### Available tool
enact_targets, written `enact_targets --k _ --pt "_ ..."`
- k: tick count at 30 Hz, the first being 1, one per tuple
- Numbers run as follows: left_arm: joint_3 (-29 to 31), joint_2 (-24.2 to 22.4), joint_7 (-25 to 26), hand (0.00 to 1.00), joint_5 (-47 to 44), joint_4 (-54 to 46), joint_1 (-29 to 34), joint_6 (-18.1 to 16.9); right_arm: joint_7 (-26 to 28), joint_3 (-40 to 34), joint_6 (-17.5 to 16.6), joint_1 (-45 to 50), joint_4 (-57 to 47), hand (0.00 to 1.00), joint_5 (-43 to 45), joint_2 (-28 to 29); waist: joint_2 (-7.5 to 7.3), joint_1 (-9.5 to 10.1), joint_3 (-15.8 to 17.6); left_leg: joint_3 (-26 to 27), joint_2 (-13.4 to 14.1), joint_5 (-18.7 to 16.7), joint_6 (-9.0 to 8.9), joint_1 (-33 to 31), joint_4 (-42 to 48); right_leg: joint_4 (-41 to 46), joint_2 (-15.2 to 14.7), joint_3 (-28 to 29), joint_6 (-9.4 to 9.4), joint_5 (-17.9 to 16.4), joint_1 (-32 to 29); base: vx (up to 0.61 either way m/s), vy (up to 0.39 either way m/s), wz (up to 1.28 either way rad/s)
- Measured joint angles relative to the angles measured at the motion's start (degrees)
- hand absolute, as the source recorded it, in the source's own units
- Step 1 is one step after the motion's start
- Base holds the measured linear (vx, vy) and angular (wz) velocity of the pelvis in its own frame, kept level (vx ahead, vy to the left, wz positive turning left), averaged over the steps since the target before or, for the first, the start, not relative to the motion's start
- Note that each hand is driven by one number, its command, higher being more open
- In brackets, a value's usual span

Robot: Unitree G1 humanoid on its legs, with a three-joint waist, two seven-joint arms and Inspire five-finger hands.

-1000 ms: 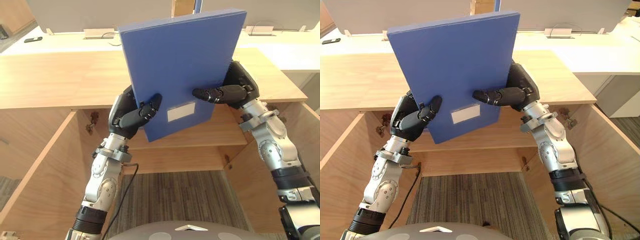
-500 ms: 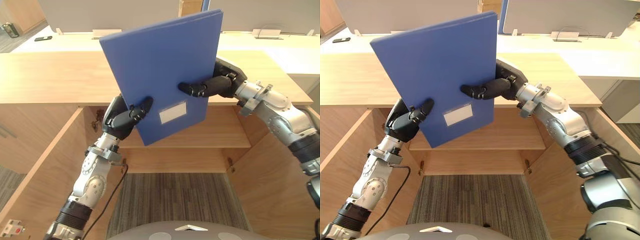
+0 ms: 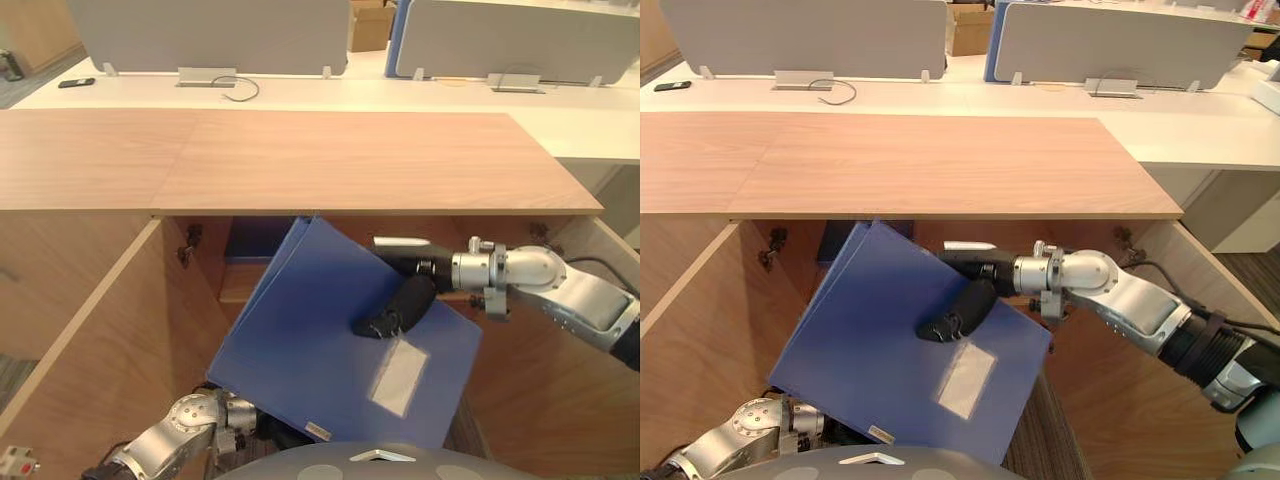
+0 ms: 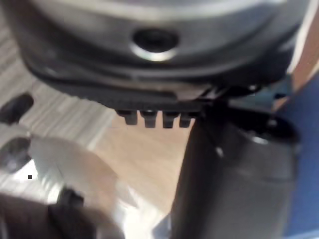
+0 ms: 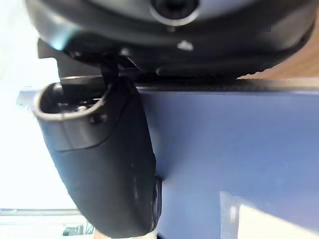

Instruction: Walk over to the cabinet, pick up the folder, carry it to the office cabinet, place the folder inside the office cabinet, then close the office cabinet door

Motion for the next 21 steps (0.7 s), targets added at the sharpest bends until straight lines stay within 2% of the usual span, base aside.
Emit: enact_targets --k 1,3,6,8,10,11,13,14,15,16,17,18,19,21 --pt "4.46 -4.79 3.60 1.00 3.82 5.96 -0.61 -0.22 1.98 -0.11 0.07 2.75 -1.03 0.00 -1.17 0.25 -0.08 0.69 -0.04 -0.26 -0.01 0.56 -0.23 -0.37 0.01 0.12 0.13 -0.22 -0.04 -0.12 -0.31 -0.02 -0.039 0.11" --pt "11.18 -10.43 8.11 1.00 11.04 13.87 -1.66 -1.65 2.76 -2.91 0.03 5.27 -1.23 0.00 -5.47 1.81 -0.18 0.99 -0.08 -0.31 -0.07 1.22 -0.01 -1.20 0.02 0.24 0.26 -0.24 -0.04 -0.06 -1.22 -0.01 -0.025 0.02" --pt "17.42 -15.03 13.27 1.00 20.79 26.39 -3.64 -1.63 3.28 -4.28 0.42 7.20 0.41 0.00 -10.52 4.31 -0.41 0.78 -0.21 -0.47 -0.02 1.48 0.02 -1.25 0.08 0.24 0.34 -0.34 -0.05 -0.06 -1.25 0.01 -0.018 -0.01" --pt "20.30 -16.23 15.34 1.00 24.14 31.67 -3.50 -1.52 3.70 -4.50 0.60 8.30 3.73 0.00 -13.64 6.64 -0.97 0.78 0.04 -0.48 -0.05 1.48 0.02 -1.12 0.21 0.23 0.33 -0.15 -0.06 -0.04 -1.24 0.02 -0.005 -0.06" --pt "23.78 -17.11 18.40 1.00 25.75 36.77 -2.89 -1.08 3.95 -5.99 0.81 10.21 11.95 0.00 -17.15 11.30 -1.76 1.11 0.51 -0.86 -0.27 1.48 0.03 -1.15 0.25 0.19 0.22 -0.53 -0.03 0.00 -1.16 -0.01 0.000 0.06" --pt "24.28 -17.09 18.95 1.00 25.74 37.70 -2.74 -1.00 4.08 -6.61 0.82 10.91 14.62 0.00 -17.93 12.80 -1.75 1.18 0.70 -1.07 -0.32 1.49 0.04 -1.20 0.26 0.17 0.16 -0.75 -0.03 0.00 -1.14 -0.03 -0.001 0.13" --pt "26.85 -17.15 20.95 1.00 25.63 39.94 -2.11 -0.28 3.95 -10.12 0.85 11.60 28.44 0.00 -22.39 20.54 -1.66 1.44 1.77 -1.96 -0.60 1.69 0.33 -1.72 0.23 0.14 -0.19 -1.55 0.04 0.03 -1.45 -0.05 0.004 0.19" --pt "27.57 -17.24 21.28 1.00 25.59 40.34 -2.09 -0.26 3.90 -11.62 0.85 11.58 32.38 0.00 -23.26 22.56 -1.59 1.59 1.92 -2.26 -0.71 1.83 0.45 -2.16 0.22 0.14 -0.32 -1.80 0.07 0.04 -1.77 -0.08 0.010 0.20" --pt "29.03 -17.72 21.77 1.00 25.42 40.86 -2.09 -0.24 3.14 -16.11 0.86 11.22 40.66 0.00 -24.48 26.90 -1.24 2.11 2.49 -2.67 -0.91 2.04 0.62 -2.88 0.21 0.08 -0.57 -2.14 0.27 0.17 -2.35 -0.07 0.009 0.14" --pt "29.75 -18.11 21.85 1.00 25.36 40.93 -2.11 -0.23 1.96 -18.67 0.89 10.88 44.74 0.00 -25.33 29.10 -0.93 2.43 2.96 -2.78 -1.01 2.12 0.69 -3.09 0.21 0.08 -0.69 -2.29 0.31 0.20 -2.51 -0.07 0.017 0.16" --pt "30.88 -19.17 22.44 1.00 25.08 40.99 -2.03 -0.23 -2.69 -25.26 0.84 9.95 52.98 0.00 -26.07 34.21 -0.35 2.60 3.77 -3.21 -1.30 2.29 0.91 -3.32 0.21 0.06 -0.99 -2.74 0.38 0.24 -2.55 -0.06 0.026 0.19" --pt "31.56 -20.33 23.05 1.00 24.90 40.98 -2.05 -0.24 -9.07 -30.60 0.79 7.99 59.52 0.00 -28.12 38.42 1.14 2.53 4.76 -3.70 -1.63 2.48 1.19 -3.87 0.21 -0.10 -1.33 -3.17 0.34 0.22 -2.85 -0.06 0.033 0.20" --pt "31.64 -20.88 23.34 1.00 24.88 40.98 -2.09 -0.25 -12.19 -32.72 0.77 6.86 62.43 0.00 -28.68 39.70 1.89 2.50 5.41 -3.86 -1.84 2.58 1.34 -4.10 0.21 -0.28 -1.52 -3.28 0.36 0.26 -2.94 -0.06 0.041 0.20" --pt "31.69 -22.18 24.07 1.00 24.36 40.50 -2.47 -0.39 -20.01 -39.31 1.13 2.84 71.88 0.00 -27.47 41.32 4.36 2.69 6.34 -4.92 -2.48 3.15 1.89 -6.53 0.26 -1.67 -2.06 -4.15 1.10 1.90 -4.07 -0.01 0.036 0.23"
